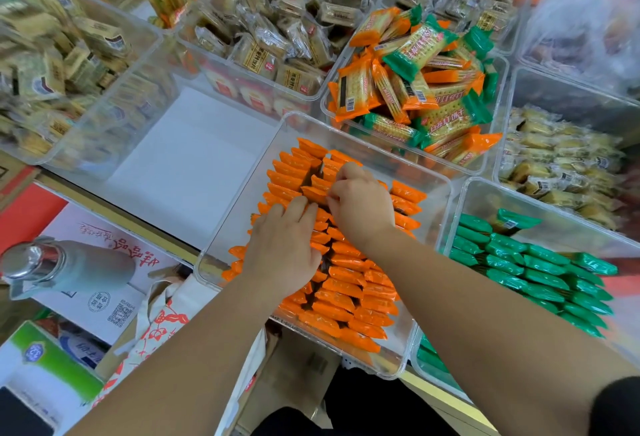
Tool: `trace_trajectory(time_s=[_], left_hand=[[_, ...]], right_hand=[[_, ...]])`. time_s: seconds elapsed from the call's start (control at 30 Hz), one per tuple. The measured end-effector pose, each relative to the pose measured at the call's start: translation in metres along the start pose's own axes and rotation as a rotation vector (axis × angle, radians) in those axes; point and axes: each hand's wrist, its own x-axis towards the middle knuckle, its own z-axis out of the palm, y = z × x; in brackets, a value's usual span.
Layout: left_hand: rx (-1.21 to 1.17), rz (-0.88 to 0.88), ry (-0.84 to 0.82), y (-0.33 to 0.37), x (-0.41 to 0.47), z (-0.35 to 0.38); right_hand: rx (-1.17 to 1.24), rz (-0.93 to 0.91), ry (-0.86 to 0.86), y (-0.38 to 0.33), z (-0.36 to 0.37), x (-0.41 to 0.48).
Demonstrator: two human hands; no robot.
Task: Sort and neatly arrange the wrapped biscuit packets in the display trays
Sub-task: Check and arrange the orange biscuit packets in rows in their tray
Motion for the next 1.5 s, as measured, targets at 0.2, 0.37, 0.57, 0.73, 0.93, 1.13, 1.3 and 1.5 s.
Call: trace_trajectory(time_s=[0.2, 0.37, 0.57, 0.73, 0.93, 1.13, 1.3, 1.5], left_hand=[[0.054, 0.041, 0.047, -0.005, -0.001, 0.003], [0.097, 0.038, -0.065, 0.004, 0.001, -0.001], [0.162, 0.038, -0.122, 0.008, 0.005, -0.012], [0.128, 0.054, -0.069, 0.003, 0.0, -0.009], [0.157, 0.061, -0.102, 0.006, 0.0, -0.01], [-0.072, 0.016, 0.0, 0.013, -0.015, -0.027], [-0.965, -0.296, 0.011, 0.043, -0.07, -0.068], [-1.395, -0.513, 0.02, 0.053, -0.133, -0.095]], right_hand=[[0.22, 0.045, 0.173, 0.008, -0.033, -0.017], [0.322, 0.15, 0.299, 0.026, -0.067, -0.038], [0.55, 0.37, 0.268, 0.029, -0.092, -0.075], [0.623, 0.471, 0.217, 0.034, -0.096, -0.103], [0.716, 0.552, 0.182, 0.034, -0.096, -0.121], [0.928, 0.626, 0.133, 0.027, -0.111, -0.135], [1.166, 0.64, 0.092, 0.012, -0.131, -0.157], [1.271, 0.582, -0.022, -0.014, -0.15, -0.194]])
